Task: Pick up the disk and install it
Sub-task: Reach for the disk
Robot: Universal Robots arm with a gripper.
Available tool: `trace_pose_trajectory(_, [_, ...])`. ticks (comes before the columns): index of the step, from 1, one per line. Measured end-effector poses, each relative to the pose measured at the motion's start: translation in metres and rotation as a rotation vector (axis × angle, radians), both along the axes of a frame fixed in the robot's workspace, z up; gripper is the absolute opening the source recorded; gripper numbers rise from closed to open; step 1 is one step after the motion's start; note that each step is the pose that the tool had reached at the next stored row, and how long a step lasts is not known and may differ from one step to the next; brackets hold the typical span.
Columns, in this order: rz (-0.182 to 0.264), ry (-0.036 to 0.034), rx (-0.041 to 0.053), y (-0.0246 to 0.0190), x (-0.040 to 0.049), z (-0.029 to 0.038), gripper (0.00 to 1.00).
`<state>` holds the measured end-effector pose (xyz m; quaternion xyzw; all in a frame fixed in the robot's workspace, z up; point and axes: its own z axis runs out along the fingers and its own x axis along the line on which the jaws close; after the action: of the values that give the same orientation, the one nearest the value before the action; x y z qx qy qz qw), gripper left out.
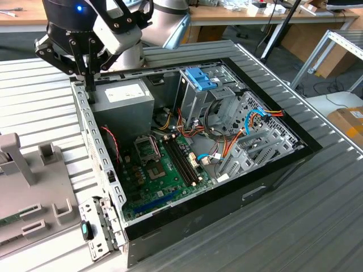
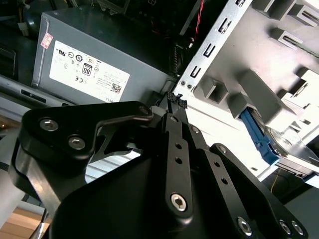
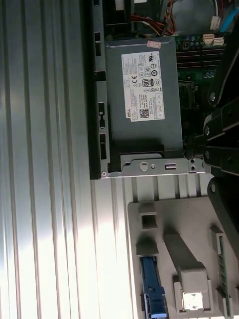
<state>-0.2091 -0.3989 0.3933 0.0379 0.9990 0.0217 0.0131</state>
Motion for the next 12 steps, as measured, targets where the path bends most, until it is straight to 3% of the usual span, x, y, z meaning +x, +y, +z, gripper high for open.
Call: trace_pose_trajectory(12, [0.000,0.0000,0.0000,0.0000,-0.0146,0.0000,0.11])
